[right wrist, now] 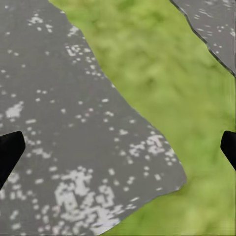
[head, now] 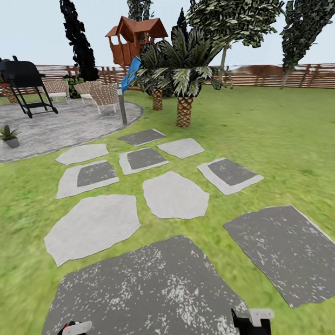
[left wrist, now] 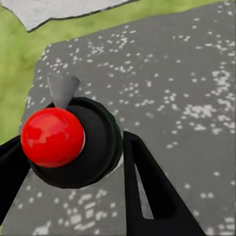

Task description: Pick up the pesticide atomizer in the garden and spray insectifuge to fully cover both potted plants in the garden.

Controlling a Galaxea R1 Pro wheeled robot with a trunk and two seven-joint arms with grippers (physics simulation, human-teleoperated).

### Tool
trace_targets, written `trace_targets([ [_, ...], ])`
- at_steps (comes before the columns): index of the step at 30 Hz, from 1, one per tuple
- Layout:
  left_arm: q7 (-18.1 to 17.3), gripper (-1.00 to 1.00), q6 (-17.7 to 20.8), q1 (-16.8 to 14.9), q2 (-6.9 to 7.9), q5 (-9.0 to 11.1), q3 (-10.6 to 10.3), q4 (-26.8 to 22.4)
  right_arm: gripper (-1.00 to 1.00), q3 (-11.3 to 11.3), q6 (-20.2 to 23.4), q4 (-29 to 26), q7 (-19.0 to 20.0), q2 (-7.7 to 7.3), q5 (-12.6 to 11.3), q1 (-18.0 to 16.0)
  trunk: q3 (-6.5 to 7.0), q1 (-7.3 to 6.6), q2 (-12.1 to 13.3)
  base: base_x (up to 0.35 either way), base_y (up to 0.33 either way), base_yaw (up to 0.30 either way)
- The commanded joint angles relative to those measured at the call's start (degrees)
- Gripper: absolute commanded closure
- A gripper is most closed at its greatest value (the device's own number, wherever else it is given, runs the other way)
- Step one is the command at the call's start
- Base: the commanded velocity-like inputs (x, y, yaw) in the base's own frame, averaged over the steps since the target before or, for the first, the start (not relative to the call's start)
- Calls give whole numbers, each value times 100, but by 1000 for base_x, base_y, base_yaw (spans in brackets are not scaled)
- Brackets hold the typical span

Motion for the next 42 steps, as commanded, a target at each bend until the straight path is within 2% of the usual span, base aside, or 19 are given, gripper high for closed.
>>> trace_targets([
  [1, -5, 100, -21, -4, 0, 33, -6, 7, -100, -48, -20, 4, 3, 0, 58, -3, -5, 2, -2, 280, 205, 279],
  [42, -5, 100, -29, -4, 0, 33, -6, 3, -100, -48, -20, 8, 3, 0, 67, -3, -5, 2, -2, 260, 226, 279],
])
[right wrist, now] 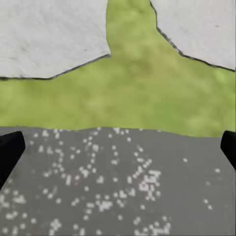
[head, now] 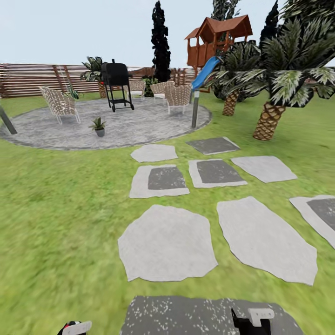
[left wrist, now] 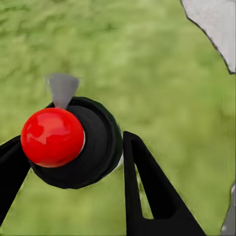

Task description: Pick up the pesticide atomizer in the garden and spray insectifuge to fully cover both potted plants in the garden.

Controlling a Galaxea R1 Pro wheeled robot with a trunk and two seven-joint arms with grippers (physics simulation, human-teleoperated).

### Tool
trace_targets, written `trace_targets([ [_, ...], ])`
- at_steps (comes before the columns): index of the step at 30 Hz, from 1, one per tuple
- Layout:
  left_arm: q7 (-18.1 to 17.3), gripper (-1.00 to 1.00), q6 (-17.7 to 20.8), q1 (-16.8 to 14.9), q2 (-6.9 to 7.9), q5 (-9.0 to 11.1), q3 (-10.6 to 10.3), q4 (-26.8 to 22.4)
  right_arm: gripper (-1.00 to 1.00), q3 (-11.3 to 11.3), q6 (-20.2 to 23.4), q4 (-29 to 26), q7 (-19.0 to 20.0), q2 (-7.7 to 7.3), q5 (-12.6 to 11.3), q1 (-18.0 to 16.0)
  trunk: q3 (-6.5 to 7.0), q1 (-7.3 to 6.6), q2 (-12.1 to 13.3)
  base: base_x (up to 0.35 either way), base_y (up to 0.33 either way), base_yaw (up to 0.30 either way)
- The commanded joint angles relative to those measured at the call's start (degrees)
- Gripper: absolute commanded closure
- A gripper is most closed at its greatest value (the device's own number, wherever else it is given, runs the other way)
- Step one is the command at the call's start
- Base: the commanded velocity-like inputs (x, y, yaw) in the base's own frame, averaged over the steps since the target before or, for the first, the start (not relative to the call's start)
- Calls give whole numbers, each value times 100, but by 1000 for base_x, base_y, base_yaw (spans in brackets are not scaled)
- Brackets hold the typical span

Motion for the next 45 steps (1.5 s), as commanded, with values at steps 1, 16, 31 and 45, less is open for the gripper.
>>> trace_targets([
  [1, -5, 100, -19, -4, 0, 33, -6, 6, -100, -48, -20, 5, 3, 0, 58, -3, -5, 1, -2, 244, 235, 279],
  [16, -5, 100, -21, -4, 0, 33, -6, 6, -100, -48, -20, 2, 3, 0, 58, -3, -5, 1, -2, 244, 235, 273],
  [31, -5, 100, -21, -4, 0, 33, -6, 6, -100, -38, -20, 26, 30, -26, 86, -3, -5, 1, -2, 244, 235, 22],
  [45, -5, 100, -21, -4, 0, 33, -6, 6, -100, -38, -20, 27, 28, -26, 81, -3, -5, 1, -2, 292, 189, 0],
])
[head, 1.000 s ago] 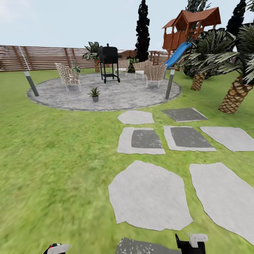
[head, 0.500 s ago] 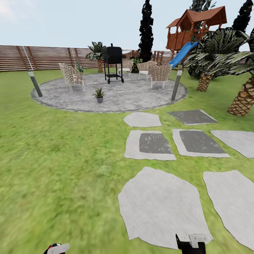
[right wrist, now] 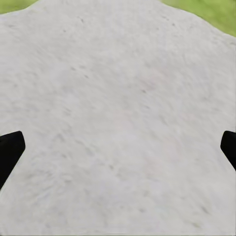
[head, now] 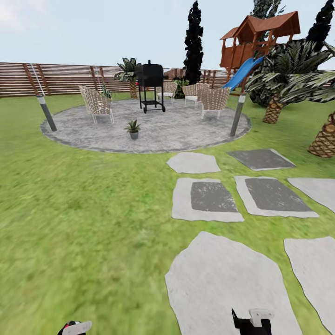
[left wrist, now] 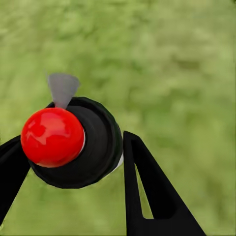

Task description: Pick up the pesticide atomizer in the garden and spray insectifuge to fully cover both potted plants in the garden.

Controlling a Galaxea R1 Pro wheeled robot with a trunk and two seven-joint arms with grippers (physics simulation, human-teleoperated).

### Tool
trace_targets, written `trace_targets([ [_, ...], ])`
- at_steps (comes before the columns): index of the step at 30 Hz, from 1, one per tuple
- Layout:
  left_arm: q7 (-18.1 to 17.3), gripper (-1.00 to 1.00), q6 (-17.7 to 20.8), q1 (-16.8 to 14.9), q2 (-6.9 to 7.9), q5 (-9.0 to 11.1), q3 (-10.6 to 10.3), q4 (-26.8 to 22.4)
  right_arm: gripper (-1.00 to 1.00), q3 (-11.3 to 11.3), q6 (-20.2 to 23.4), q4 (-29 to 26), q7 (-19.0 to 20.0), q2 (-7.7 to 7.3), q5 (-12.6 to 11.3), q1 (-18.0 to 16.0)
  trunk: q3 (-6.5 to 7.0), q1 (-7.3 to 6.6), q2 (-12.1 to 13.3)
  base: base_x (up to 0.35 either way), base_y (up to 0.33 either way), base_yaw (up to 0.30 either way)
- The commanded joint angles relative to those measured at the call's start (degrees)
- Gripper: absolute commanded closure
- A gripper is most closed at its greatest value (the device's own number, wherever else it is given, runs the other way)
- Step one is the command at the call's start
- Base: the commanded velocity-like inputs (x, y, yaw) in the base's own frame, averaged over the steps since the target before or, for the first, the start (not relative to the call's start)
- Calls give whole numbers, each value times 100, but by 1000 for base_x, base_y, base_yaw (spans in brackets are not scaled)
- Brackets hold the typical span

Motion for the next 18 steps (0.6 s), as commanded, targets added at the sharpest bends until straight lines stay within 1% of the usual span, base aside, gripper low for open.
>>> trace_targets([
  [1, -4, 100, -20, -3, 0, 33, -5, 5, -100, -48, -20, 5, 1, 1, 54, -4, -5, 2, -2, 309, 149, 0],
  [5, -4, 100, -20, -3, 0, 33, -5, 5, -100, -50, -20, 5, -7, 7, 51, -4, -5, 2, -2, 318, 129, 92],
  [11, -4, 100, -20, -3, 0, 33, -5, 5, -100, -50, -20, 5, -19, 10, 50, -4, -5, 2, -2, 331, 97, 226],
  [18, -4, 100, -20, -3, 0, 33, -5, 5, -100, -50, -20, 5, -11, 10, 50, -4, -5, 2, -2, 334, 120, 39],
])
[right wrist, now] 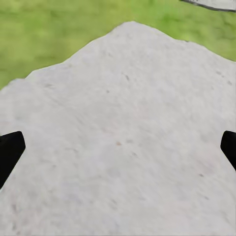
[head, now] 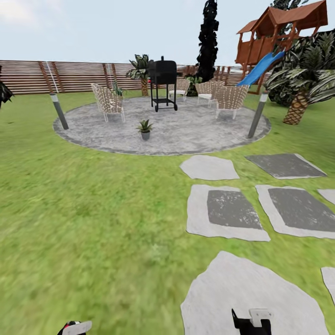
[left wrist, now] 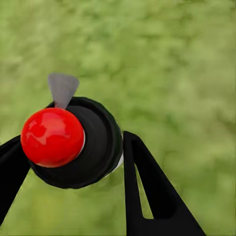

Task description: Pick up the pesticide atomizer in the garden and spray insectifuge to fully cover both potted plants in the garden.

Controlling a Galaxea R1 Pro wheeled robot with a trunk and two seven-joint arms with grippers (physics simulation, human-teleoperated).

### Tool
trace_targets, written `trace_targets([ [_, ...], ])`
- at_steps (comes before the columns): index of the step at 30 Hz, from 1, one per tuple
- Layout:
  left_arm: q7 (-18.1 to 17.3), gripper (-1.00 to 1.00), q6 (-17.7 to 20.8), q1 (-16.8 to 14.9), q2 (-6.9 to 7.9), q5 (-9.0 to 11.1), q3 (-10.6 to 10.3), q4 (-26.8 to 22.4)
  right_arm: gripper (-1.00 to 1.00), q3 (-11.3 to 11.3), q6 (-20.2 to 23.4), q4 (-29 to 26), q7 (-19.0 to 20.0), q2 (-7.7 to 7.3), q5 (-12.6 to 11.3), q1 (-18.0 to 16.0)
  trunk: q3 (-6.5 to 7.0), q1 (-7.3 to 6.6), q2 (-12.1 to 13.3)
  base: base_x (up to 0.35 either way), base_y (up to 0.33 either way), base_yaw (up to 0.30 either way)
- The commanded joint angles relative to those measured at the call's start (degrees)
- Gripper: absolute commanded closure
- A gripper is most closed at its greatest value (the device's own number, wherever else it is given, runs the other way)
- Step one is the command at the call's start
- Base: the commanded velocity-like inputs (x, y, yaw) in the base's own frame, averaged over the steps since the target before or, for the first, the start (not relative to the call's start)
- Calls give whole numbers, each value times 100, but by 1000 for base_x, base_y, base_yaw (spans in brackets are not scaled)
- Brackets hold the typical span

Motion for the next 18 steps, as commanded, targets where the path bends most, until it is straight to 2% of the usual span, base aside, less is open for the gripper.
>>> trace_targets([
  [1, -4, 100, -20, -3, 0, 33, -6, 5, -100, -49, -20, 5, 4, 1, 57, -3, -5, 2, -1, 334, 157, 3],
  [8, -4, 100, -20, -3, 0, 33, -6, 5, -100, -49, -20, 5, 5, 1, 57, -3, -5, 2, -1, 334, 150, 1],
  [18, -4, 100, -20, -3, 0, 33, -6, 5, -100, -48, -20, 5, 5, 1, 57, -3, -5, 2, -1, 334, 89, 0],
])
